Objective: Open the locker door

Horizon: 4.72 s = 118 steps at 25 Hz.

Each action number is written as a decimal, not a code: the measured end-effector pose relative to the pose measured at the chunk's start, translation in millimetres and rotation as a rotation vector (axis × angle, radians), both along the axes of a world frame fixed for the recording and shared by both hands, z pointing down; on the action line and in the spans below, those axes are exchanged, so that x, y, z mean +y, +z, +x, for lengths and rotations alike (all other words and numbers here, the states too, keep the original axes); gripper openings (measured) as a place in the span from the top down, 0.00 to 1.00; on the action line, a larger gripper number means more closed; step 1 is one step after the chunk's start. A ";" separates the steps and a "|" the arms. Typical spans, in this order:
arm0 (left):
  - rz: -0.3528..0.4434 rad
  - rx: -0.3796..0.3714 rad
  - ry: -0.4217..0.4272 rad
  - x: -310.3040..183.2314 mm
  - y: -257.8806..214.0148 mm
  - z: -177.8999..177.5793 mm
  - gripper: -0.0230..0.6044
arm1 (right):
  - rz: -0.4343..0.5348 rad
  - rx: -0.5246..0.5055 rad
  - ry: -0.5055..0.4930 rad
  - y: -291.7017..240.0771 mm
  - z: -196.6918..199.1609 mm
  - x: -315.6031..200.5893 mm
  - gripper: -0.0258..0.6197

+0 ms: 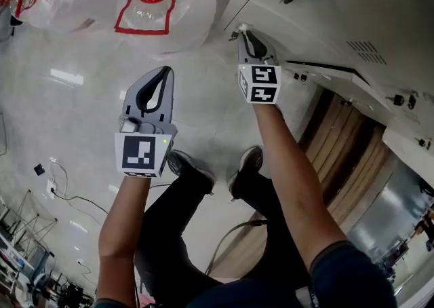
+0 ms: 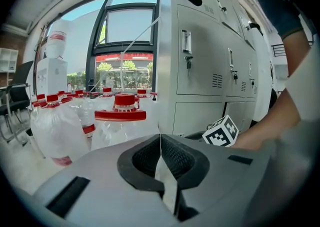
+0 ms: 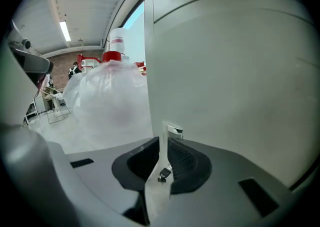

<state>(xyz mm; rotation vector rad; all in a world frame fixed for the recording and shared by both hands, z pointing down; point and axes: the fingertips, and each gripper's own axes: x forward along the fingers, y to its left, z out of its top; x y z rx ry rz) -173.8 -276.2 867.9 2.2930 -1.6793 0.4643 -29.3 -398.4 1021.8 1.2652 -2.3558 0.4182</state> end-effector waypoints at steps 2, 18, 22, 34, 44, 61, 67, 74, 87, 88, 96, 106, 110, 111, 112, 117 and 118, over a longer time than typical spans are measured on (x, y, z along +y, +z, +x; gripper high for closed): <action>-0.007 0.010 0.005 -5.9 12.7 2.1 0.93 | 0.012 0.002 0.003 11.2 -5.0 -9.7 0.90; -0.047 0.033 0.010 3.8 33.1 -1.3 0.93 | 0.057 0.046 0.149 27.2 -13.2 -32.1 0.90; -0.054 0.025 0.004 9.3 34.3 -4.0 0.93 | 0.039 0.066 0.059 24.6 -15.3 4.3 0.90; -0.081 -0.004 0.049 45.5 47.0 22.6 0.93 | -0.034 0.078 0.094 24.8 28.8 144.6 0.90; -0.097 -0.003 0.074 58.7 48.2 36.6 0.93 | -0.219 0.047 0.404 31.8 69.1 191.2 0.73; -0.215 0.005 0.079 116.8 9.7 83.8 0.93 | -0.361 0.129 0.372 -30.0 135.9 262.1 0.81; -0.233 0.023 0.067 134.9 -27.0 91.2 0.93 | -0.330 0.109 0.309 -89.5 140.4 279.7 0.87; -0.220 0.029 0.037 145.0 -95.7 87.8 0.94 | -0.241 0.103 0.210 -184.7 129.8 276.3 0.88; -0.179 0.026 -0.003 149.9 -212.6 71.1 0.94 | -0.078 0.106 0.078 -338.2 106.8 252.8 0.89; -0.171 0.025 -0.007 149.8 -224.1 69.3 0.93 | -0.075 0.102 0.074 -349.1 105.9 253.3 0.90; -0.084 0.016 -0.017 148.6 -324.6 57.9 0.93 | -0.001 0.061 0.007 -455.1 95.9 253.2 0.90; 0.018 -0.004 -0.069 149.2 -449.1 17.4 0.93 | 0.159 0.006 -0.068 -600.3 80.7 231.5 0.90; 0.060 0.002 -0.094 149.4 -499.0 7.4 0.93 | 0.194 -0.025 -0.091 -653.0 78.0 227.4 0.90; 0.066 0.005 -0.100 150.9 -511.7 5.4 0.93 | 0.196 -0.032 -0.099 -665.5 77.0 228.7 0.90; 0.075 0.009 -0.107 151.7 -524.4 3.6 0.93 | 0.200 -0.038 -0.108 -677.9 75.9 229.4 0.90; 0.134 0.018 -0.138 148.7 -583.6 -2.9 0.93 | 0.235 -0.080 -0.159 -734.7 68.9 225.9 0.90; 0.144 0.017 -0.141 149.3 -594.4 -3.0 0.93 | 0.240 -0.087 -0.169 -745.6 68.1 226.5 0.90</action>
